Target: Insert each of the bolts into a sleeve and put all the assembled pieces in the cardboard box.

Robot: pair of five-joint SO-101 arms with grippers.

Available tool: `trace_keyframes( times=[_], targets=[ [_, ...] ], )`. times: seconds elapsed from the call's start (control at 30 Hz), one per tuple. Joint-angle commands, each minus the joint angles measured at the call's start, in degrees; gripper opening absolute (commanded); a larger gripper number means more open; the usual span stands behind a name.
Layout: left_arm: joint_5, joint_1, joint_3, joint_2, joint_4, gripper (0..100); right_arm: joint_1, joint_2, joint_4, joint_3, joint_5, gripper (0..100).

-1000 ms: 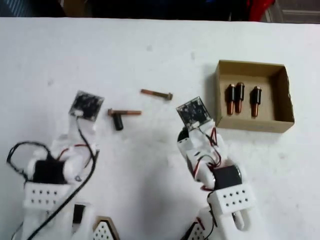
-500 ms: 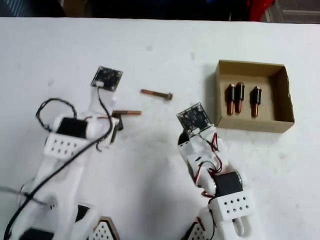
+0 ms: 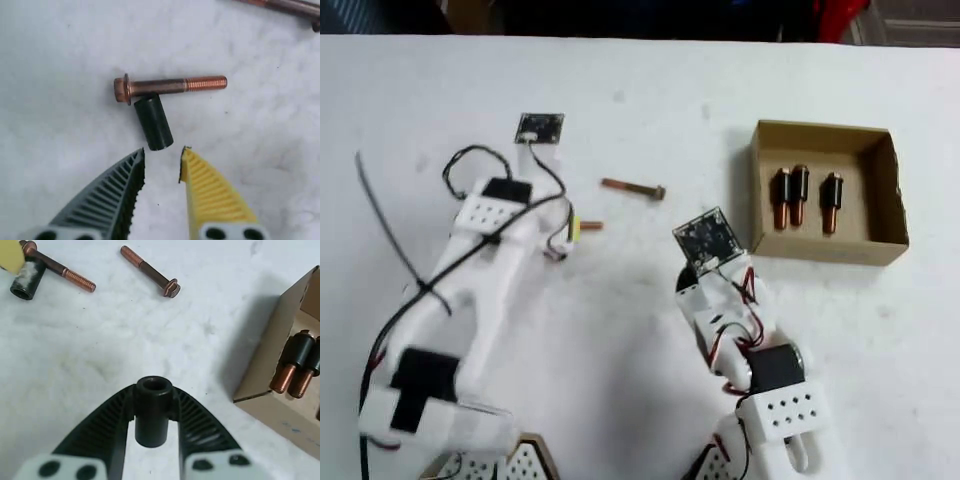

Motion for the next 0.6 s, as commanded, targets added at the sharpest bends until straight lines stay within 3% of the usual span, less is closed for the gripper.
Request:
trace_keyframes(
  times=[0.0,0.57],
  targets=[
    [4.3,0.7,-8.5,6.9,-1.5,15,0.3,-1.2,-0.4,-0.1,0.4,1.6],
    [7.2,-3.4,-22.2,23.6,-1.4,15,0.2,-1.2,-1.2,0.6,0.5,1.6]
  ],
)
